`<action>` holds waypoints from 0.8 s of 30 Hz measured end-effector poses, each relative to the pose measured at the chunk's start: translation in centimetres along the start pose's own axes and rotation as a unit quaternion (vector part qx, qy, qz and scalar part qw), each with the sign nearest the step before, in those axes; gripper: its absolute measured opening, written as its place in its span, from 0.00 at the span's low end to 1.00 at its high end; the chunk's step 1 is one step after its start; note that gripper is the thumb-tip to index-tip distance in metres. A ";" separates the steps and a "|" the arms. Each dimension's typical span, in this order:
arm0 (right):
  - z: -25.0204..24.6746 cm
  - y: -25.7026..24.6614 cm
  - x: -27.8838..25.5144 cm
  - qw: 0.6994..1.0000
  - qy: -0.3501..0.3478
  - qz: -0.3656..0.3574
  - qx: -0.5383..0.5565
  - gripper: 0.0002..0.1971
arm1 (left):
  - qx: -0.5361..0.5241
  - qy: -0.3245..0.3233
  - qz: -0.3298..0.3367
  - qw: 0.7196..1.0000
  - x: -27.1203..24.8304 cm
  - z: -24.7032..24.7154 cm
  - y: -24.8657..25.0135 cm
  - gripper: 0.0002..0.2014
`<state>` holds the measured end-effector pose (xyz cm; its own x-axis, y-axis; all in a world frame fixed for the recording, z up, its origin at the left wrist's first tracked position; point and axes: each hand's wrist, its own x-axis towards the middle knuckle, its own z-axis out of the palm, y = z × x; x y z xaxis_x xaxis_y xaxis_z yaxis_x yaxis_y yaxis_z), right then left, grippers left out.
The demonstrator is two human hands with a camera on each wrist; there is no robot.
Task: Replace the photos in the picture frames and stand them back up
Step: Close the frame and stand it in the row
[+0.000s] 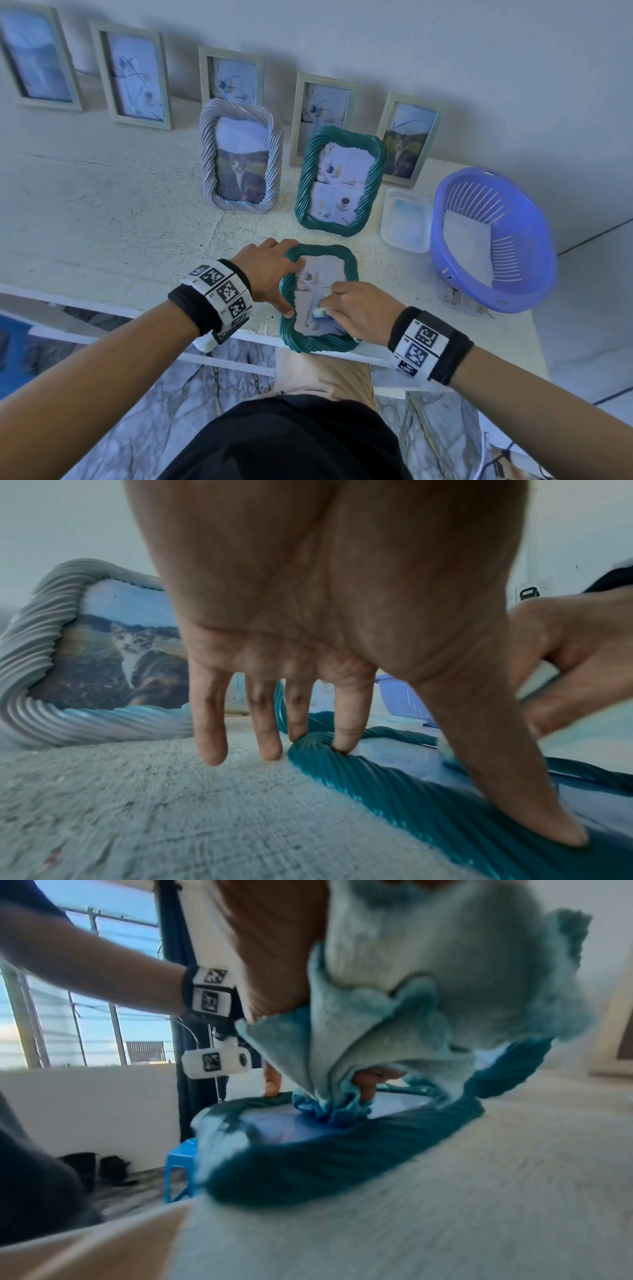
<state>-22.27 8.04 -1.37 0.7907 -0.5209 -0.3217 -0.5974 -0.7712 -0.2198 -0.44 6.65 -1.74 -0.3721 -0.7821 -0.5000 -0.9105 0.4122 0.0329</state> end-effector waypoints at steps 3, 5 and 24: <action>-0.7 1.3 1.7 0.997 0.043 0.052 -0.023 0.11 | 0.005 0.002 0.002 1.000 0.0 -0.1 0.1 0.49; -0.8 1.1 2.5 0.995 0.067 0.075 -0.017 0.11 | 0.004 0.001 0.000 1.000 0.0 -0.2 0.2 0.49; 0.4 -2.1 1.0 0.997 0.047 0.007 0.058 0.16 | -0.006 -0.001 0.004 1.000 -0.1 -0.1 0.1 0.48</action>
<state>-20.31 9.32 -1.58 0.7882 -0.5674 -0.2384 -0.6153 -0.7189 -0.3233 -0.48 6.75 -1.58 -0.3783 -0.7787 -0.5006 -0.9099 0.4123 0.0463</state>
